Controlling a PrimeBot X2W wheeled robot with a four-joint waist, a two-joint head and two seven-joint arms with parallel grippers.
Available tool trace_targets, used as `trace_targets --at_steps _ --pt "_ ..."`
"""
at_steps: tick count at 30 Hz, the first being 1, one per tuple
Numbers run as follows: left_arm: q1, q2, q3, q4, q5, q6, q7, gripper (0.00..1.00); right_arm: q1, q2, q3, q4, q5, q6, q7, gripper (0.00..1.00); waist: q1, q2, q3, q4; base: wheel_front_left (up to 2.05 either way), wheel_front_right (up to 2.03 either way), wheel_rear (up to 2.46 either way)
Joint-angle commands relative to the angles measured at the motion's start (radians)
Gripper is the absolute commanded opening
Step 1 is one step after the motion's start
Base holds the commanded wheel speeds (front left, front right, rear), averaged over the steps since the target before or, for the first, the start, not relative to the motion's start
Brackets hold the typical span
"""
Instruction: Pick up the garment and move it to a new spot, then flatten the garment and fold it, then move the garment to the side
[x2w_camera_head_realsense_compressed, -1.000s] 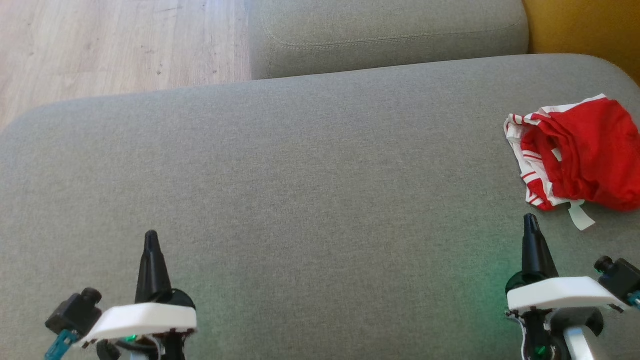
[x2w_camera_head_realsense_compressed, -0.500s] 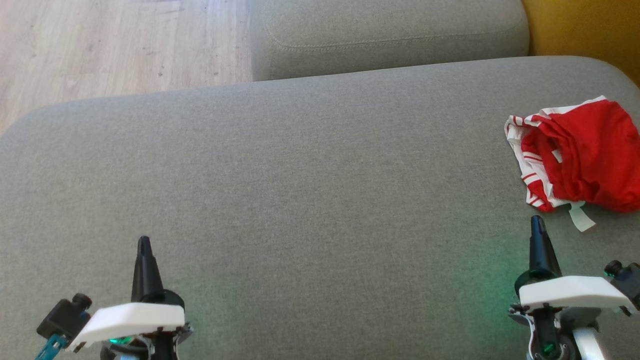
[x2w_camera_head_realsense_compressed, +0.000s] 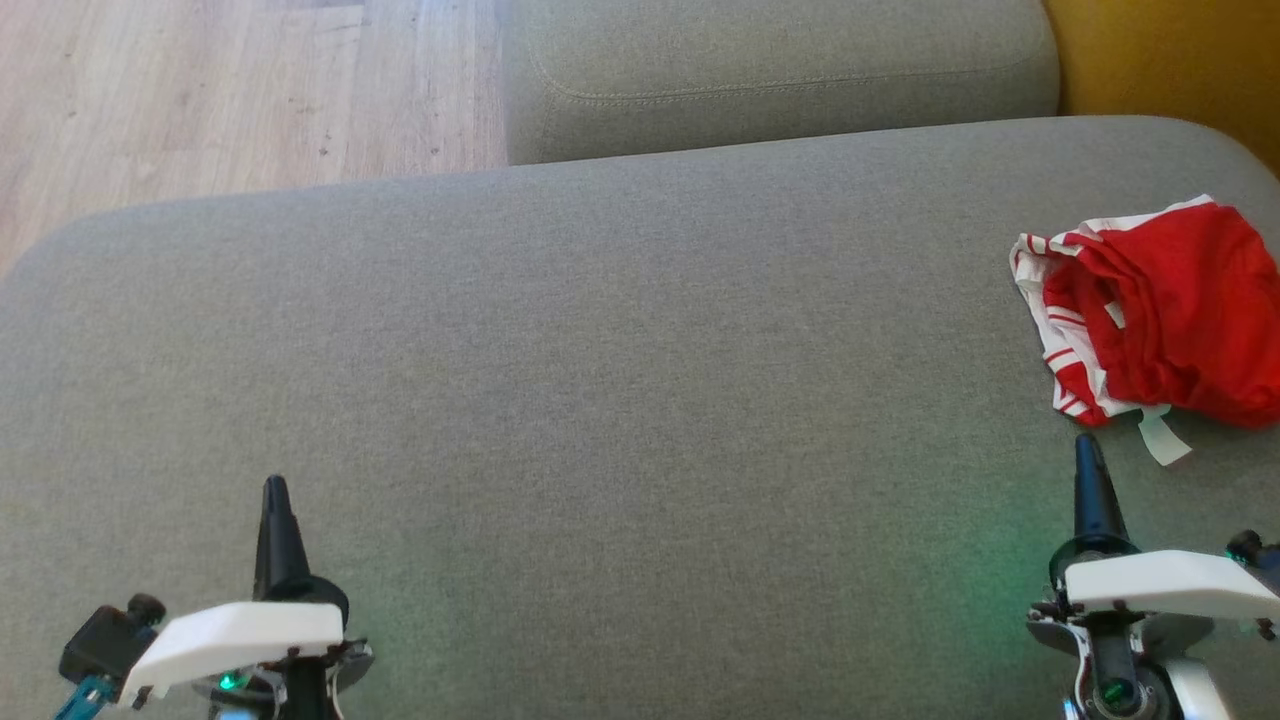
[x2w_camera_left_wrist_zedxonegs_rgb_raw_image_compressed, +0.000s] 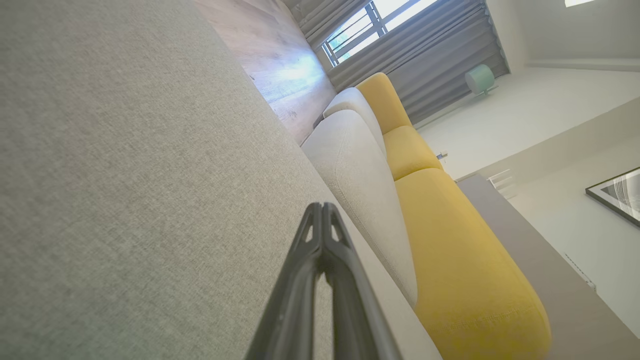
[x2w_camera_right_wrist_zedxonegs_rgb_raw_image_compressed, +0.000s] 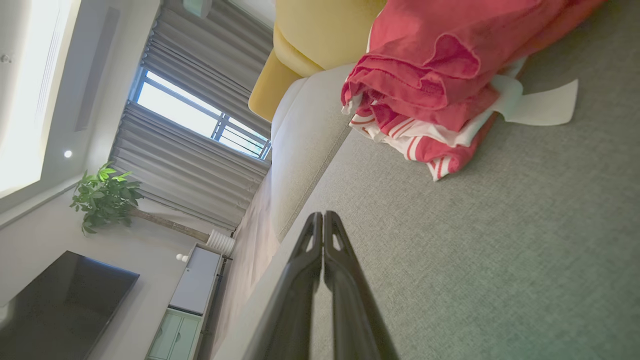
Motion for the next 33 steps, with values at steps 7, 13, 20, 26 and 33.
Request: trace_targets --at_steps 7,13,20,26,33 --pt "-0.056 0.012 0.04 -0.02 -0.074 -0.01 0.025 0.0 -0.057 -0.017 0.001 -0.041 0.085 0.005 0.026 0.0 0.0 0.0 -0.002 0.001 0.0 0.0 0.0" --pt "-0.059 0.012 0.051 -0.015 -0.131 -0.013 0.042 0.0 -0.059 -0.017 -0.007 -0.043 0.147 0.005 0.042 0.0 0.0 0.0 -0.004 0.002 0.0 0.0 0.0" --pt "-0.063 0.012 0.065 -0.01 -0.196 -0.017 0.063 0.0 -0.062 -0.017 -0.016 -0.045 0.221 0.006 0.061 0.0 0.0 0.0 -0.006 0.003 0.0 0.0 0.0" --pt "-0.066 0.013 0.077 -0.006 -0.252 -0.019 0.081 0.0 -0.064 -0.017 -0.024 -0.047 0.283 0.006 0.078 0.0 0.0 0.0 -0.008 0.004 0.0 0.0 0.0" --pt "-0.07 0.013 0.091 -0.001 -0.318 -0.023 0.102 0.0 -0.067 -0.017 -0.033 -0.049 0.356 0.007 0.097 0.0 0.0 0.0 -0.011 0.006 0.0 0.0 0.0"
